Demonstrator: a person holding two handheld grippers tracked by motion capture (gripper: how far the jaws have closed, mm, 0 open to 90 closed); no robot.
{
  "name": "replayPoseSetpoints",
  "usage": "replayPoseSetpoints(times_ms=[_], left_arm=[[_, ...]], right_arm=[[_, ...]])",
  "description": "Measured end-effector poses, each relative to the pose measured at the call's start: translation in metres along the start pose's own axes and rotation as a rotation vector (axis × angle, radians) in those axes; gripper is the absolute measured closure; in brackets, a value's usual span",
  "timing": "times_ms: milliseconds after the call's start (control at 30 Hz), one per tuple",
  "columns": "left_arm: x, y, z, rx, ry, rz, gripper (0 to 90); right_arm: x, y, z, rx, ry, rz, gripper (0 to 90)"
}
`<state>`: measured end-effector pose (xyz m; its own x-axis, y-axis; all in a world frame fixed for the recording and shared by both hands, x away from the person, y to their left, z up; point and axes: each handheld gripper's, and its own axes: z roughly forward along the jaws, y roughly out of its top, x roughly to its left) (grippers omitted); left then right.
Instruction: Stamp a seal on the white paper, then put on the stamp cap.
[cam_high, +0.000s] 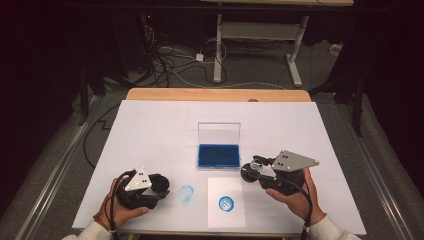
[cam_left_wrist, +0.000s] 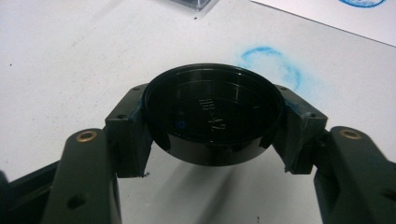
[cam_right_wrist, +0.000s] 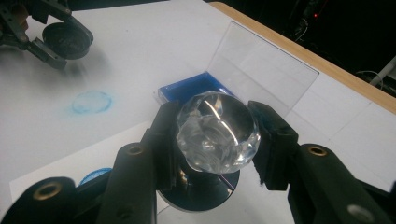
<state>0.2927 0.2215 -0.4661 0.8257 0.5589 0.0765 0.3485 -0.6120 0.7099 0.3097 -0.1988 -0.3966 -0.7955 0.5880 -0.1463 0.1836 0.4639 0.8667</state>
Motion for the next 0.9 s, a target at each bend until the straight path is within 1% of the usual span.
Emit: replayPoseSetpoints(times_ms=[100,267,367,433,567,633,700,767,900], left_arm=[[0.001,-0.001,0.000,0.001,0.000,-0.009,36.4],[-0.001,0.000,0.000,0.004,0.006,-0.001,36.4],[-0.001,0.000,0.000,-0.005,0.006,-0.008,36.4],[-0.001,0.000,0.001,-0.002,0.005,-0.009,36.4],[-0.002,-0.001,0.001,0.004,0.006,-0.004,36.4],[-0.002,0.001,0.001,-0.005,0.013,-0.012,36.4],[-0.002,0.002,0.002,-0.015,0.007,-0.017,36.4],[-0.004,0.004,0.004,-0.006,0.004,-0.002,36.4],[-0.007,0.011,0.007,-0.017,-0.015,0.008,36.4]], right_arm=[[-0.003,-0.001,0.000,0.002,0.004,0.012,57.5],[-0.009,-0.006,0.000,0.010,-0.008,0.033,57.5],[-0.012,-0.007,0.000,0.010,-0.014,0.046,57.5],[-0.015,-0.007,-0.001,0.004,-0.021,0.052,57.5],[-0.018,-0.005,-0.001,-0.016,-0.019,0.061,57.5],[-0.019,-0.005,-0.001,-0.019,-0.023,0.062,57.5],[-0.020,-0.004,-0.001,-0.024,-0.021,0.059,57.5],[-0.021,-0.002,-0.001,-0.029,-0.027,0.063,57.5],[-0.022,0.003,-0.001,-0.048,-0.025,0.065,57.5]])
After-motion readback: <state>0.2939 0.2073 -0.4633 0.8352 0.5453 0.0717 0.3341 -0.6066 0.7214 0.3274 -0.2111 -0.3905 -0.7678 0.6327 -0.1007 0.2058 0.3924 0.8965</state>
